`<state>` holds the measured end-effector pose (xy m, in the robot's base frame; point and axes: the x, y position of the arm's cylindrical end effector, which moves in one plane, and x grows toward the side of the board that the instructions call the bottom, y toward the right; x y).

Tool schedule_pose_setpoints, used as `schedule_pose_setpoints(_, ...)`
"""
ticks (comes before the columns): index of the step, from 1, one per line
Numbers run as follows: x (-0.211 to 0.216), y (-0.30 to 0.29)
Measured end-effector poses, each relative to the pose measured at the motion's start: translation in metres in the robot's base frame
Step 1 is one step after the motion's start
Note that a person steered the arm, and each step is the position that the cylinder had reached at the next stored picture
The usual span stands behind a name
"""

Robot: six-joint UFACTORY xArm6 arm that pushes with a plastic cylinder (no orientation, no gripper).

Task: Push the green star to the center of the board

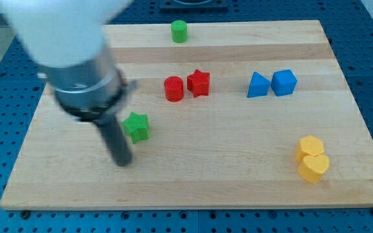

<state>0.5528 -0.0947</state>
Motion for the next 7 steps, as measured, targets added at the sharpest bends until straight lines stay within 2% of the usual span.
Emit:
schedule_pose_setpoints(1,-0.028,0.010)
schedule_pose_setpoints(2,-0.061,-0.060)
schedule_pose_setpoints(3,-0.092,-0.077)
schedule_pose_setpoints(4,-0.057,-0.071)
schedule_pose_setpoints(5,-0.066,-0.054)
schedule_pose_setpoints(7,-0.139,-0.001)
